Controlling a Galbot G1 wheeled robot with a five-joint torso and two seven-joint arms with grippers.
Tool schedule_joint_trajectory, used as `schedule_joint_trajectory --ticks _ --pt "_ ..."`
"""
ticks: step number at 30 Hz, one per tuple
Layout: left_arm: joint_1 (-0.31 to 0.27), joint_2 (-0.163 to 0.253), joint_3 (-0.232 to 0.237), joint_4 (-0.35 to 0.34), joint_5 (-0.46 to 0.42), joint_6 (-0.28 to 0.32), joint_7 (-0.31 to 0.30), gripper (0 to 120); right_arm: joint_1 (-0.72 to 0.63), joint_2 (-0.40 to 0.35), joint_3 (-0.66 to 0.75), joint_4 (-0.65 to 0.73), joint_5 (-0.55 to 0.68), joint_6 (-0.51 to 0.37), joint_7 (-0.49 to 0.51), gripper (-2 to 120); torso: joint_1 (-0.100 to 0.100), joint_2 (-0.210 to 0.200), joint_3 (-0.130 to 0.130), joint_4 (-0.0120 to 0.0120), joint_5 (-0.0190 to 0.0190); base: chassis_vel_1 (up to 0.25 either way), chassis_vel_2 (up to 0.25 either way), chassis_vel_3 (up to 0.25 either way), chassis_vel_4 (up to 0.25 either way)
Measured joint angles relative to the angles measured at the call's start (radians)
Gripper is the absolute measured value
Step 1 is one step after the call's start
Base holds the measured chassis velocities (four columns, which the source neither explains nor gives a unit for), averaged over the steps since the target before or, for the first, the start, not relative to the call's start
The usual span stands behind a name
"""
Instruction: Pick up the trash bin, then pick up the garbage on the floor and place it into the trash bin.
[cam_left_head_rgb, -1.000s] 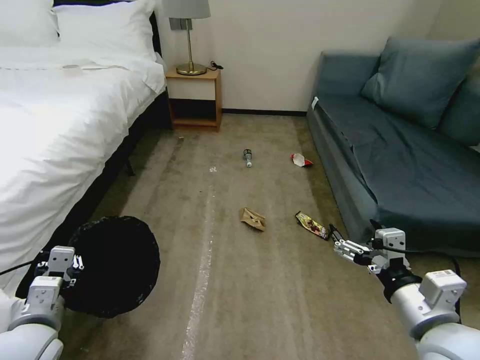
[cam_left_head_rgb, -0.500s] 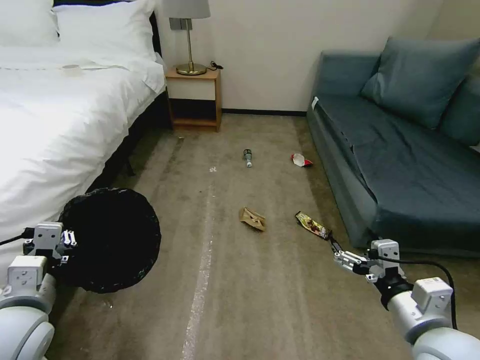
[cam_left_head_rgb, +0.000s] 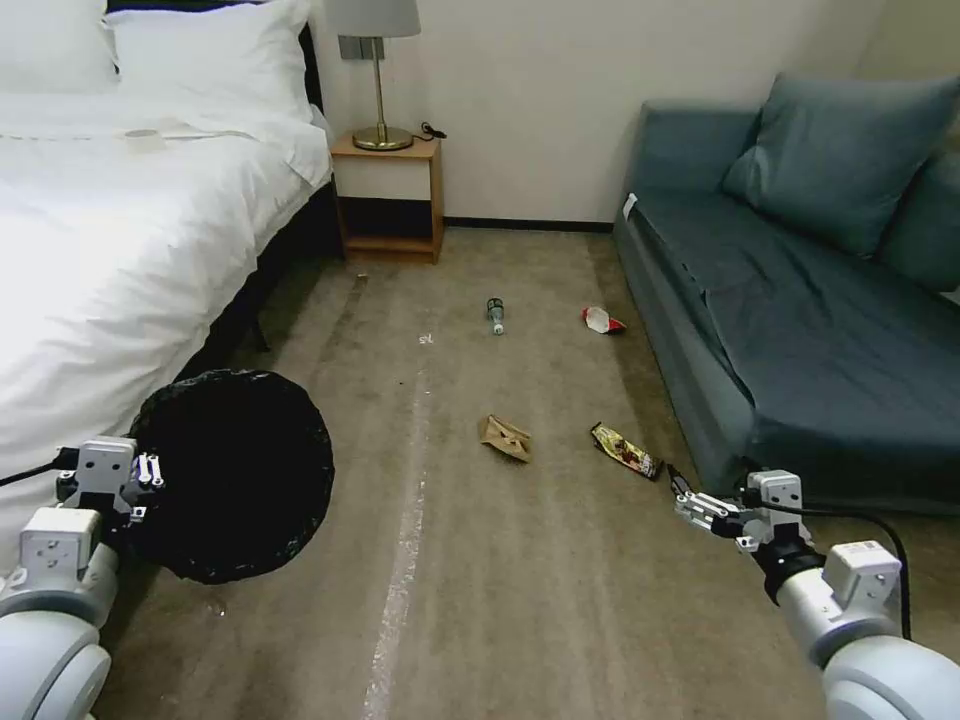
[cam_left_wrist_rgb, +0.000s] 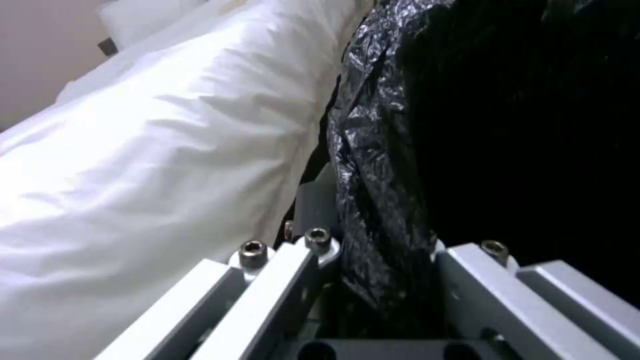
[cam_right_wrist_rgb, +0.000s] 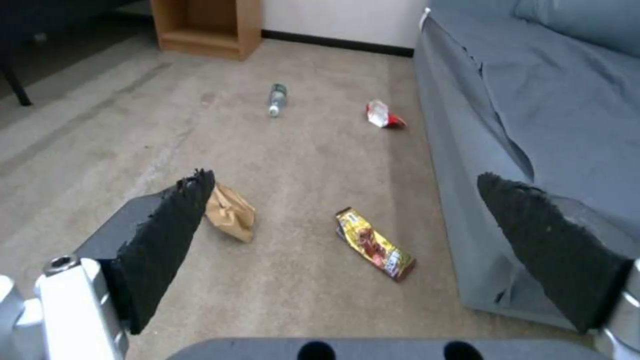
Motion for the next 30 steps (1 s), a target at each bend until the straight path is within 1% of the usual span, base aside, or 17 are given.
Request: schedule_joint_trajectory --ticks 6,11,14,30 --pt "0.001 0.014 -0.007 -0.004 -0.012 0.000 0.003 4 -0.002 0.002 0.005 -0.017 -0.003 0.004 0.000 100 0.000 0.000 0.000 0.0000 0.0000 0.000 0.000 0.000 0.000" --pt "-0.007 0.036 -0.017 -0.004 -0.031 0.004 0.008 4 -0.001 0.005 0.007 -0.027 -0.002 0.006 -0.003 100 0.000 0.000 0.000 -0.0001 0.0001 0.000 0.000 0.000 0.000" --pt "-0.009 0.042 -0.019 -0.003 -0.036 0.005 0.008 4 0.000 0.008 0.007 -0.034 -0.002 0.006 -0.005 100 0.000 0.000 0.000 0.0000 0.0001 0.000 0.000 0.000 0.000" --pt "-0.025 0.039 -0.013 0.017 -0.038 -0.011 0.015 4 -0.002 0.014 0.002 -0.064 -0.016 0.021 -0.028 100 0.000 0.000 0.000 0.0000 0.0000 0.000 0.000 0.000 0.000"
